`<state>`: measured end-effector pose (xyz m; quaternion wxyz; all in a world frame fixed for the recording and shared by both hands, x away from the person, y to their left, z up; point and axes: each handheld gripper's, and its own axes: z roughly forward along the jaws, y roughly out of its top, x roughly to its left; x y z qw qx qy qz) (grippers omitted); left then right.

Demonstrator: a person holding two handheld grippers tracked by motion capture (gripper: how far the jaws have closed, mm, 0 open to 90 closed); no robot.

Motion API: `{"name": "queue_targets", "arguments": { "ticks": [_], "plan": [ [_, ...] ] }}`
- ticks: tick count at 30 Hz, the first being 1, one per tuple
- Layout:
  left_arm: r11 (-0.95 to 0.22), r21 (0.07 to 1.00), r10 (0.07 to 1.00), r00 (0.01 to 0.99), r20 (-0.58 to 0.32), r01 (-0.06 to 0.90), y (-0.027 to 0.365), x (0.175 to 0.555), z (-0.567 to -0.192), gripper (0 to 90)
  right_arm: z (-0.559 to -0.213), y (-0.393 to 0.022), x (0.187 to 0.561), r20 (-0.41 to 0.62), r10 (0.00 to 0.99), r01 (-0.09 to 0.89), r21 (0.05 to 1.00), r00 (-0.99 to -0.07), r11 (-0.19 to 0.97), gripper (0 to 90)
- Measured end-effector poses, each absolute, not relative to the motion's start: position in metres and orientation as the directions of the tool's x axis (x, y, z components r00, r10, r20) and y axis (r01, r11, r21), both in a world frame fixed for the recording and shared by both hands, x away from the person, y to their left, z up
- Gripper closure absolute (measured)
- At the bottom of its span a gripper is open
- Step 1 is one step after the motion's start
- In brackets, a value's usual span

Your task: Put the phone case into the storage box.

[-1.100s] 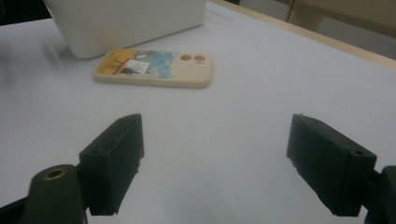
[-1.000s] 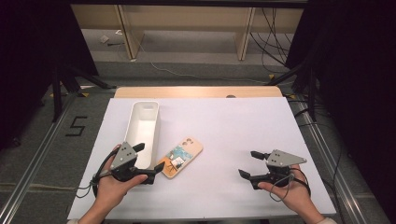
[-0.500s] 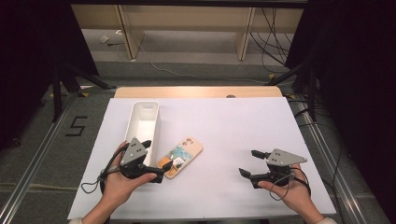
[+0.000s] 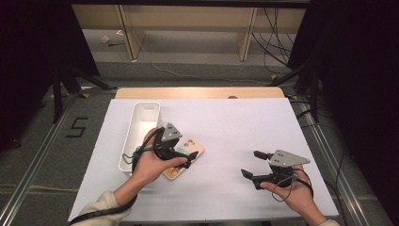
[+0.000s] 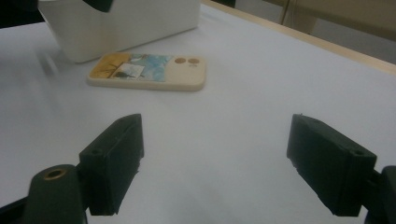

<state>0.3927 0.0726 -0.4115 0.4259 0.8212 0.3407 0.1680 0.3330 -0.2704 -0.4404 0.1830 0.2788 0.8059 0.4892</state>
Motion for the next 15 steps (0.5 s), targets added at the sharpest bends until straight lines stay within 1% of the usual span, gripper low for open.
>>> {"name": "queue_targets", "arguments": {
  "ticks": [1, 6, 8, 15],
  "plan": [
    [-0.415, 0.799, 0.706, 0.708, -0.020, 0.436, 0.066, 0.401, -0.415, 0.0, -0.440, -0.271, 0.333, -0.022, 0.629, 0.269, 0.892, -0.777, 0.364, 19.8],
    [-0.456, 0.760, 0.709, 0.705, -0.004, 0.463, 0.055, 0.415, -0.424, 0.0, -0.440, -0.271, 0.333, -0.020, 0.627, 0.269, 0.893, -0.779, 0.362, 19.8],
    [-0.485, 0.718, 0.717, 0.697, 0.000, 0.499, 0.048, 0.424, -0.431, 0.0, -0.440, -0.271, 0.333, -0.022, 0.628, 0.268, 0.892, -0.778, 0.364, 19.9],
    [-0.509, 0.677, 0.726, 0.688, 0.006, 0.532, 0.038, 0.442, -0.440, 0.0, -0.440, -0.270, 0.333, -0.020, 0.628, 0.271, 0.891, -0.778, 0.364, 19.8]
  ]
}}
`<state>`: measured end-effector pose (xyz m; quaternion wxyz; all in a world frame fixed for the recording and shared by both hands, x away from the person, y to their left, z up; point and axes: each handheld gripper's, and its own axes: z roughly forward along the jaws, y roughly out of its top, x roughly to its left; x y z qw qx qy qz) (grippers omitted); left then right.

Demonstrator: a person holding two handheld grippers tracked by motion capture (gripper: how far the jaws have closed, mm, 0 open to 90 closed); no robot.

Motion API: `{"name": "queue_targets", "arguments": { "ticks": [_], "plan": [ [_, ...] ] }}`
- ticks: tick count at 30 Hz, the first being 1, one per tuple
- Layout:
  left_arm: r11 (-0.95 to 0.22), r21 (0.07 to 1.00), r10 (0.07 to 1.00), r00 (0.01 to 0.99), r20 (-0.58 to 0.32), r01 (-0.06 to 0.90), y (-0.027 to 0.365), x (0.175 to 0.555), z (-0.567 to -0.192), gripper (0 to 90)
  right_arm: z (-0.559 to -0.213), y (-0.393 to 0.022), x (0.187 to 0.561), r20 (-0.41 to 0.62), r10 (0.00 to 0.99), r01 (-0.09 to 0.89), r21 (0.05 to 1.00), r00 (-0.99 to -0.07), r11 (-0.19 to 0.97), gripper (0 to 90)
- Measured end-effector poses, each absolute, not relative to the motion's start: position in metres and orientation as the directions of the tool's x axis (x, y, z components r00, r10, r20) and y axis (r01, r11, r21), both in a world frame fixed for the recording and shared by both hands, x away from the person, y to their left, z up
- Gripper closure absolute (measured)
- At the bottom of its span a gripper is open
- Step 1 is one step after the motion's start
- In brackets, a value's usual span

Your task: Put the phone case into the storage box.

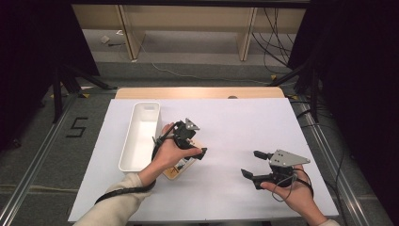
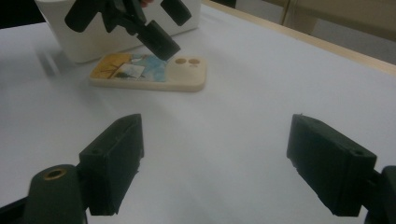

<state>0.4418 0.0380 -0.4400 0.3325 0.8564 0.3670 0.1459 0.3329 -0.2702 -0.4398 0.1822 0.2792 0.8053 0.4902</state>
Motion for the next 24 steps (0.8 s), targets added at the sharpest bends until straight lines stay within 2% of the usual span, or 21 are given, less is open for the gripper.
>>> {"name": "queue_targets", "arguments": {
  "ticks": [11, 24],
  "plan": [
    [-0.544, 0.597, 0.737, 0.676, 0.003, 0.590, 0.029, 0.461, -0.458, 0.0, -0.440, -0.271, 0.333, -0.020, 0.626, 0.271, 0.890, -0.779, 0.366, 19.9],
    [-0.553, 0.564, 0.748, 0.663, 0.011, 0.614, 0.030, 0.469, -0.472, 0.7, -0.441, -0.270, 0.334, -0.017, 0.624, 0.274, 0.889, -0.781, 0.367, 19.9]
  ]
}}
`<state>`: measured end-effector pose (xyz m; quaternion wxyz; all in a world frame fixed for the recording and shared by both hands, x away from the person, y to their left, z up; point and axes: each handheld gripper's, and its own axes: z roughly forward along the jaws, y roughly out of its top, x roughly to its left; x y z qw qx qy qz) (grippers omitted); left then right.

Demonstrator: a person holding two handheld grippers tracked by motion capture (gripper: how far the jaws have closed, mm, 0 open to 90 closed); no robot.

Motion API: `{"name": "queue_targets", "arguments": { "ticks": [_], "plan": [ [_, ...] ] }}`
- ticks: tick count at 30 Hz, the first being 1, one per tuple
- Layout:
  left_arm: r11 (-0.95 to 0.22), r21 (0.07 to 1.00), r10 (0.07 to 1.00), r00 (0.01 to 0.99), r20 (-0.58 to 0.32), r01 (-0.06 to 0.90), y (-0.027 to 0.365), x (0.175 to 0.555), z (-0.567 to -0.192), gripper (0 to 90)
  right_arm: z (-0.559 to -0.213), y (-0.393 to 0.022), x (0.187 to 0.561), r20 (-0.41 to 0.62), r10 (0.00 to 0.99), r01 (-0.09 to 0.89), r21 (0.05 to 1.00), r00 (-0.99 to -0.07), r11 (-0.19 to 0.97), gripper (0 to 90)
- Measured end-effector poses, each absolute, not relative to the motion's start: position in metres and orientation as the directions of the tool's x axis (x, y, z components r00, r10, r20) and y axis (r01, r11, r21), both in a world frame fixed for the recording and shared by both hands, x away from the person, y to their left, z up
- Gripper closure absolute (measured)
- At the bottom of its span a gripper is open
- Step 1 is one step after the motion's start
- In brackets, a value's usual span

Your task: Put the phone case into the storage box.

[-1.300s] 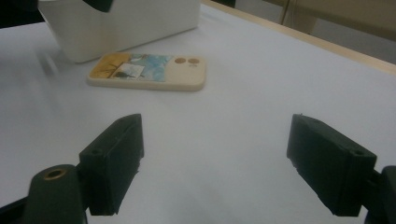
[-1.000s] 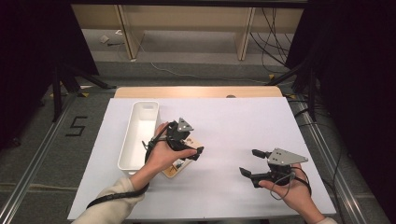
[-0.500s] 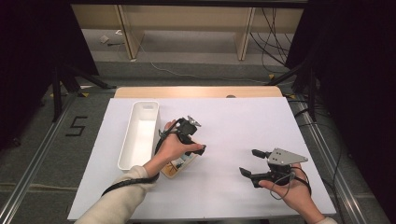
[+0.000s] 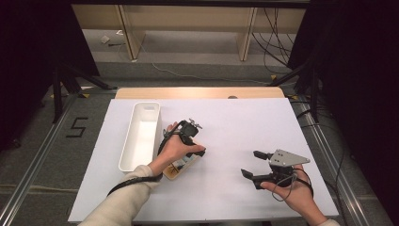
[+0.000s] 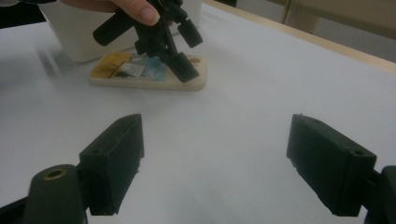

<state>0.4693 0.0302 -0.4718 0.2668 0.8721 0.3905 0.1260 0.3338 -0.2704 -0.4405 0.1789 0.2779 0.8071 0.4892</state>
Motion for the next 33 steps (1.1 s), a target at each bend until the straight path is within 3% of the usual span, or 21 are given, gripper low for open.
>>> {"name": "queue_targets", "arguments": {
  "ticks": [33],
  "plan": [
    [-0.564, 0.502, 0.748, 0.664, -0.027, 0.655, 0.030, 0.477, -0.484, 0.0, -0.441, -0.271, 0.334, -0.018, 0.623, 0.274, 0.888, -0.782, 0.370, 19.9]
  ]
}}
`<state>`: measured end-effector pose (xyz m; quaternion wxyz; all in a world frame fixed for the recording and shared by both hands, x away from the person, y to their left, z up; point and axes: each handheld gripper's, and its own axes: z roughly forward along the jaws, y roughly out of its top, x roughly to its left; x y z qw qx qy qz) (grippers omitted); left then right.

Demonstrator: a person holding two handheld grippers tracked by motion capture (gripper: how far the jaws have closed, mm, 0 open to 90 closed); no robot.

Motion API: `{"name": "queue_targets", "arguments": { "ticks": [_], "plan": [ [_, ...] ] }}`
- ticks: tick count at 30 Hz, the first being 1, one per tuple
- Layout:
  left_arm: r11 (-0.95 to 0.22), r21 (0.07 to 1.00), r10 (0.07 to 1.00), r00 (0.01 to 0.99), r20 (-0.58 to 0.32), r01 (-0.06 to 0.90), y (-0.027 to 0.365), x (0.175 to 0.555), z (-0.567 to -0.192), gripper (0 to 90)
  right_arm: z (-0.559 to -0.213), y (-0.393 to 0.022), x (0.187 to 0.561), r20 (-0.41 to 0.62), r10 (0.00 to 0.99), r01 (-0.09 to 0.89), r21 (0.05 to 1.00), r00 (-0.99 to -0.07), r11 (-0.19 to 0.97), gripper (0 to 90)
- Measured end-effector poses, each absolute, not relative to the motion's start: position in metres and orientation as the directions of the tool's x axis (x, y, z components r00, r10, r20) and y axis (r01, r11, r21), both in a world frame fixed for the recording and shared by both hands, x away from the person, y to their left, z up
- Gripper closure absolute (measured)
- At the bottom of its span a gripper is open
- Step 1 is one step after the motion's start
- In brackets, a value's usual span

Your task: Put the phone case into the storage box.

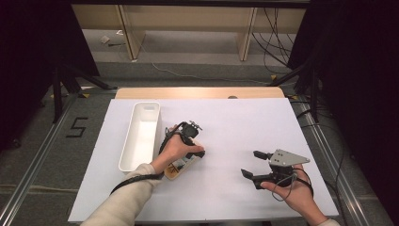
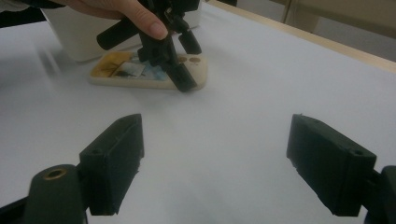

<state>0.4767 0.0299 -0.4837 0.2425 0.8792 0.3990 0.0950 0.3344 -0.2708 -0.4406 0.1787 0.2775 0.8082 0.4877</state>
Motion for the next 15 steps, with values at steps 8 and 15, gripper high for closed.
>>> {"name": "queue_targets", "arguments": {
  "ticks": [8, 15],
  "plan": [
    [-0.569, 0.496, 0.745, 0.666, -0.027, 0.656, 0.0301, 0.4776, -0.4832, 0.0, -0.4406, -0.2708, 0.3344, -0.018, 0.623, 0.275, 0.887, -0.782, 0.370, 20.0],
    [-0.571, 0.491, 0.745, 0.667, -0.026, 0.657, 0.0293, 0.4775, -0.4819, 2.6, -0.4408, -0.2706, 0.3345, -0.017, 0.623, 0.276, 0.886, -0.782, 0.371, 20.0]
  ]
}}
